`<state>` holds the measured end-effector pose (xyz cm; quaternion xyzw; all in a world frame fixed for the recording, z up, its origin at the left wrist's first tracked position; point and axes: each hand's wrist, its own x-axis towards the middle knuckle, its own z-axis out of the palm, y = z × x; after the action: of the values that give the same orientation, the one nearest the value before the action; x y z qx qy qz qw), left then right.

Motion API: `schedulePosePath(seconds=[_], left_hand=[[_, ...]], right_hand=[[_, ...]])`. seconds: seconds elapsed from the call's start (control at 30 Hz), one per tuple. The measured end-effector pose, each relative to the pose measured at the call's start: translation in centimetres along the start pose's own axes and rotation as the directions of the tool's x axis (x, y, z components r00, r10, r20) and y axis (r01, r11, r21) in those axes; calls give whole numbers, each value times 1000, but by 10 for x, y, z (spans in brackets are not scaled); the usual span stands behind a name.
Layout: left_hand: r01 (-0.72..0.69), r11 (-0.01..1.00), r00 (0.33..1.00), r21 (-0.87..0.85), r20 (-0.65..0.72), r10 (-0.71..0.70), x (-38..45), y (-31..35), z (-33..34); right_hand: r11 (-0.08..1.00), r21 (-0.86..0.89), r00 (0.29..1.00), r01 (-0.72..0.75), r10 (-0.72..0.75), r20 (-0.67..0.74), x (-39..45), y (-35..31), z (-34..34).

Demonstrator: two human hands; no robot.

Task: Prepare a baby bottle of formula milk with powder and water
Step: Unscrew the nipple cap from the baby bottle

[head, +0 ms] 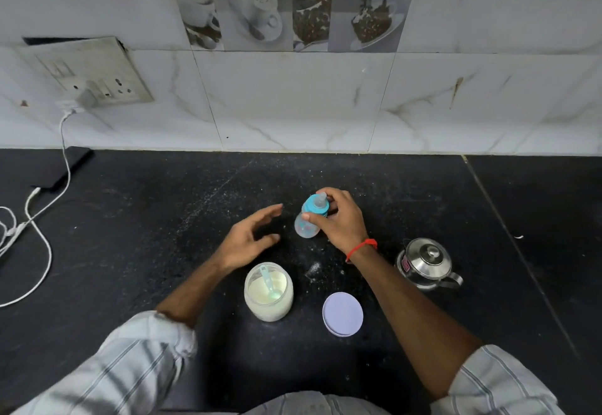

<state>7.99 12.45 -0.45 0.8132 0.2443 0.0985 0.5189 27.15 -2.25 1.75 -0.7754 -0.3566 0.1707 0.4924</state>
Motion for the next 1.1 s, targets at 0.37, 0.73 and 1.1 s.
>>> schedulePosePath(seconds=[0.37, 0.73, 1.1], left_hand=[[-180, 980, 973, 90, 165, 163, 49, 24, 17], [-112, 985, 979, 134, 188, 86, 55, 26, 18], [-125, 984, 948, 126, 307, 82, 65, 28, 25]], right_hand=[[991, 4, 983, 133, -132, 126, -4, -9, 2], [939, -230, 933, 257, -179, 313, 5, -15, -22], [919, -279, 877, 280, -126, 464, 12, -20, -33]])
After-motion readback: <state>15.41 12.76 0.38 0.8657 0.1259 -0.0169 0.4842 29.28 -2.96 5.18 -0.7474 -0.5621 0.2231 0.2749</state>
